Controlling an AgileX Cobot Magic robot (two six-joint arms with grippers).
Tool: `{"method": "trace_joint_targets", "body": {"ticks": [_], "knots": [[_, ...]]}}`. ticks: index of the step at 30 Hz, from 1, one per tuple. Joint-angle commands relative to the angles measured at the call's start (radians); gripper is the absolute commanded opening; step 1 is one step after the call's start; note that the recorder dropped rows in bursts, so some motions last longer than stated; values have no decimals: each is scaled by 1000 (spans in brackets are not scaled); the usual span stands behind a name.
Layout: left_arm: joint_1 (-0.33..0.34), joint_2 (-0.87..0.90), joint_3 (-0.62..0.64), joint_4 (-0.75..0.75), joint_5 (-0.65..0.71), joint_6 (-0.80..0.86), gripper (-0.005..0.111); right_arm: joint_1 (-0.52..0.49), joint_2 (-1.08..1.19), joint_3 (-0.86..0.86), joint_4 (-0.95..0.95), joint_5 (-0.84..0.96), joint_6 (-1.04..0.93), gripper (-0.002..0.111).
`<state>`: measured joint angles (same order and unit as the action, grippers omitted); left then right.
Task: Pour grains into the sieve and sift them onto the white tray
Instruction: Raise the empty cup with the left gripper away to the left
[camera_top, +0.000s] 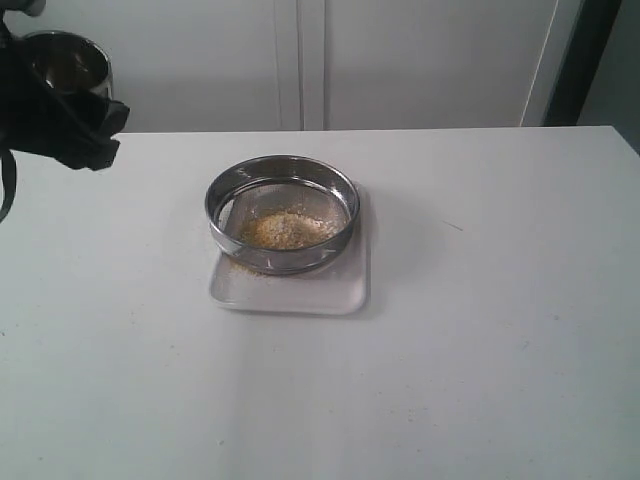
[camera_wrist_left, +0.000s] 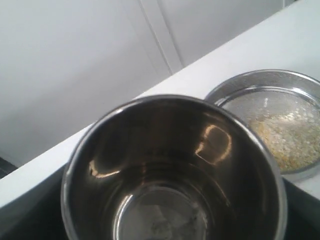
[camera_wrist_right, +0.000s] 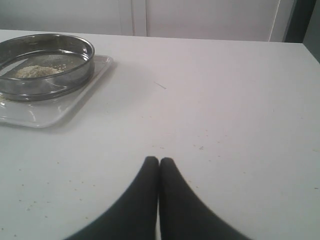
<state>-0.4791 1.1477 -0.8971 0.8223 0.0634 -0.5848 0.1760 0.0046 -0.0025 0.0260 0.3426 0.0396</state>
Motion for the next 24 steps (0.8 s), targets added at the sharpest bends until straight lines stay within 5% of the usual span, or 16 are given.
{"method": "trace_joint_targets", "body": {"ticks": [1,7,11,24], "knots": [[0,-11,21,-259,-78,305,0,2,-5,2,2,-7,1,0],[0,-11,28,-414,-99,551,0,2,-5,2,2,-7,1,0],[15,-14,28,-432,-96,548,0,2,-5,2,2,-7,1,0],[210,10,176,-594,-572,427,0,2,-5,2,2,-7,1,0]]}}
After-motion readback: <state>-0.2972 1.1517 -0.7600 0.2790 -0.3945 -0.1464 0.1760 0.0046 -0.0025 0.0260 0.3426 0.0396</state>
